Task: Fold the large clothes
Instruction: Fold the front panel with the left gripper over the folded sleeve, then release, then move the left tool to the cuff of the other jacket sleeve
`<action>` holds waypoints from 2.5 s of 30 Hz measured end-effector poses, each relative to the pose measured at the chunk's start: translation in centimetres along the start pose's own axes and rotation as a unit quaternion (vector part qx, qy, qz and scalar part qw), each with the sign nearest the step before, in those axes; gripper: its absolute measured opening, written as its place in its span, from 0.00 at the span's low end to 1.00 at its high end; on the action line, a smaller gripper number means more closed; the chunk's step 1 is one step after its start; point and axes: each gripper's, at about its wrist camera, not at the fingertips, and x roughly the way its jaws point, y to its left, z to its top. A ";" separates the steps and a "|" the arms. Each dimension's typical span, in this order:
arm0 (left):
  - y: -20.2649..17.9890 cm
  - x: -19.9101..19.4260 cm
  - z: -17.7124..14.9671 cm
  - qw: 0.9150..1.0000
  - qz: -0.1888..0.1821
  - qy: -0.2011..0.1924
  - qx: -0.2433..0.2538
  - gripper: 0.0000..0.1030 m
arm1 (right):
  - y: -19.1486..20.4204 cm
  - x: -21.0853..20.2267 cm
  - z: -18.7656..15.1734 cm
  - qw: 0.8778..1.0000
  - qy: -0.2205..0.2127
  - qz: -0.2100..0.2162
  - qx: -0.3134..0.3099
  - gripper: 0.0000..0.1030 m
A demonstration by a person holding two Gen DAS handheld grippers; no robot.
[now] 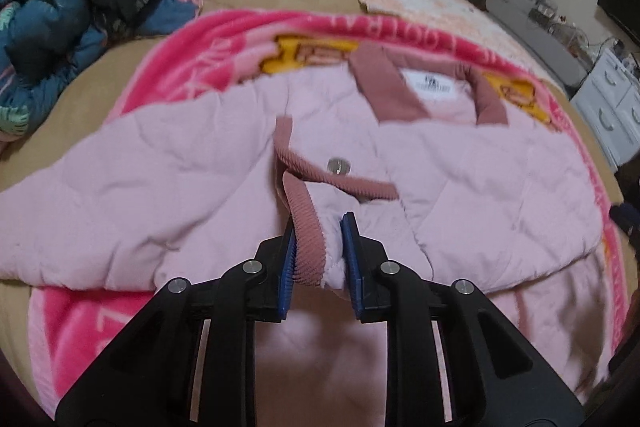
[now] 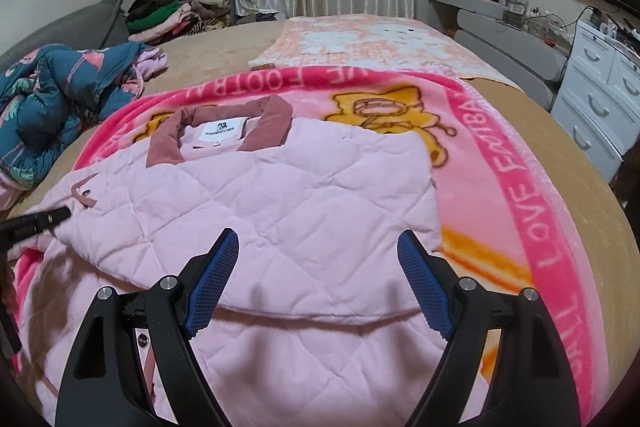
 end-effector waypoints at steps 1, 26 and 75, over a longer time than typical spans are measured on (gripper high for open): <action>0.1 0.2 -0.1 1.000 -0.001 0.003 0.000 0.14 | 0.0 0.4 0.1 1.000 0.003 0.000 0.001 0.79; 0.8 0.8 -1.7 0.999 -0.029 0.015 -0.018 0.14 | -2.1 5.1 -1.6 0.996 0.079 -0.020 0.026 0.80; 15.7 -11.2 -5.4 0.986 0.032 -0.073 -0.147 0.91 | 16.3 -5.3 1.1 0.995 -0.010 0.074 -0.059 0.96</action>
